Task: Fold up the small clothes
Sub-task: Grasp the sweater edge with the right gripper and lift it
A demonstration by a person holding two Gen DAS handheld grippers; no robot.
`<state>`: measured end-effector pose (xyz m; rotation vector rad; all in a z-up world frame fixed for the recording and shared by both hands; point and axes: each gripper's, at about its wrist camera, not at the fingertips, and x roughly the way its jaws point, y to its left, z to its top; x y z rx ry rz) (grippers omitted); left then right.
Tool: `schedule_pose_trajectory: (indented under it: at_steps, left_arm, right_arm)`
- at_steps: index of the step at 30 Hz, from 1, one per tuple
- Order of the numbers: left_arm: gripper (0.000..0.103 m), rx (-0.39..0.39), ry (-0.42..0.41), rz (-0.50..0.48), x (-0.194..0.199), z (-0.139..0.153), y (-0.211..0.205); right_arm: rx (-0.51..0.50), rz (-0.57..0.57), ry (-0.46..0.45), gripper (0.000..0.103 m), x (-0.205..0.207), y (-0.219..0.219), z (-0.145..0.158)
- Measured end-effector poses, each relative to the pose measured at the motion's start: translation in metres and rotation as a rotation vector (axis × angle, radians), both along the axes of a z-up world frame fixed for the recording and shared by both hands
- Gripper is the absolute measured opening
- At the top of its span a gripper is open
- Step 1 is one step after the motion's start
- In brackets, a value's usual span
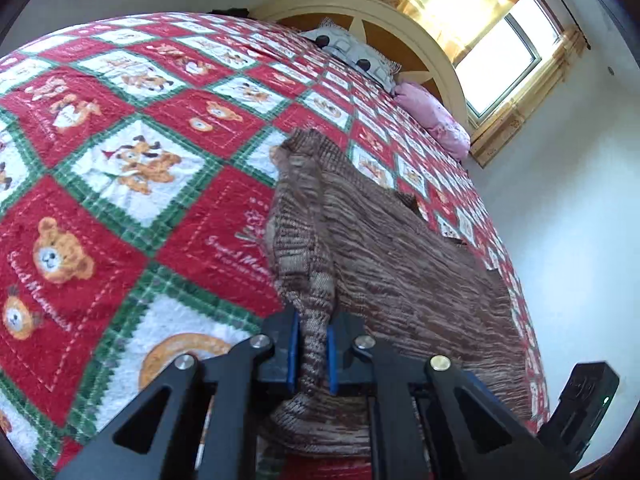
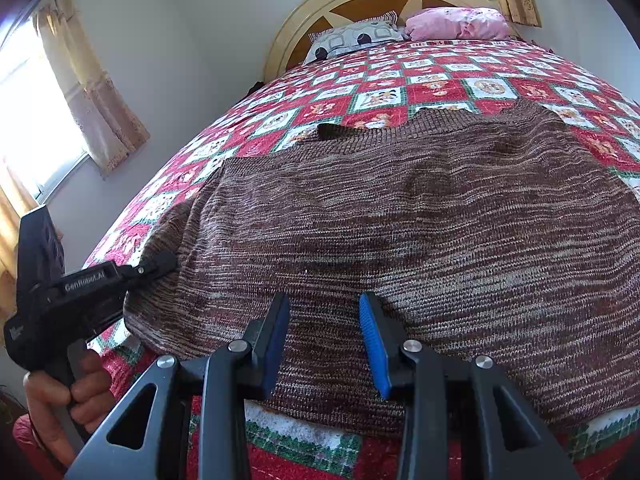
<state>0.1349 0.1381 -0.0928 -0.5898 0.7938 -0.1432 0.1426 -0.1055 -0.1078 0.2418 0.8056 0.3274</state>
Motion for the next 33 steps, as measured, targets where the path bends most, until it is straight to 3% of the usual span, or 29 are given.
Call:
schedule_pose_trajectory:
  at_steps: [4, 7, 9, 10, 11, 14, 15, 18, 22, 28, 30, 32, 33]
  left_arm:
    - [0.011, 0.065, -0.073, -0.017, -0.006, 0.024, -0.014]
    - [0.011, 0.098, -0.142, -0.056, -0.012, 0.041, -0.029]
    - [0.011, 0.113, -0.165, -0.074, -0.016, 0.044, -0.035]
    - [0.011, 0.111, -0.168, -0.077, -0.017, 0.042, -0.038]
    - [0.011, 0.108, -0.167, -0.074, -0.018, 0.04, -0.038]
    - [0.011, 0.097, -0.155, -0.066, -0.017, 0.03, -0.043]
    - [0.011, 0.086, -0.149, -0.059, -0.017, 0.027, -0.043]
    - [0.011, 0.079, -0.158, -0.057, -0.016, 0.027, -0.049]
    - [0.011, 0.07, -0.161, -0.054, -0.017, 0.023, -0.052]
    - [0.011, 0.045, -0.165, -0.07, -0.019, 0.019, -0.054]
    - [0.011, 0.03, -0.165, -0.072, -0.019, 0.018, -0.052]
    - [0.011, 0.015, -0.161, -0.078, -0.019, 0.016, -0.05]
    - [0.011, 0.008, -0.158, -0.082, -0.018, 0.015, -0.049]
  right_arm:
    - [0.023, 0.007, -0.006, 0.038, 0.0, -0.004, 0.007]
    - [0.093, 0.016, -0.047, 0.038, 0.002, -0.013, 0.029]
    - [0.137, 0.058, -0.052, 0.05, 0.012, -0.016, 0.046]
    - [0.172, 0.08, -0.048, 0.069, 0.021, -0.018, 0.056]
    - [0.207, 0.094, -0.045, 0.08, 0.028, -0.02, 0.062]
    - [0.34, 0.176, 0.032, 0.081, 0.067, -0.013, 0.076]
    - [0.341, 0.214, 0.058, 0.081, 0.08, -0.003, 0.078]
    - [0.208, 0.319, 0.089, 0.081, 0.107, 0.047, 0.079]
    - [0.105, 0.452, 0.131, 0.081, 0.134, 0.112, 0.071]
    - [-0.191, 0.516, 0.199, 0.081, 0.168, 0.175, 0.035]
    - [-0.25, 0.526, 0.197, 0.074, 0.17, 0.181, 0.025]
    - [-0.291, 0.507, 0.195, 0.037, 0.172, 0.18, 0.018]
    - [-0.295, 0.481, 0.189, 0.03, 0.175, 0.175, 0.016]
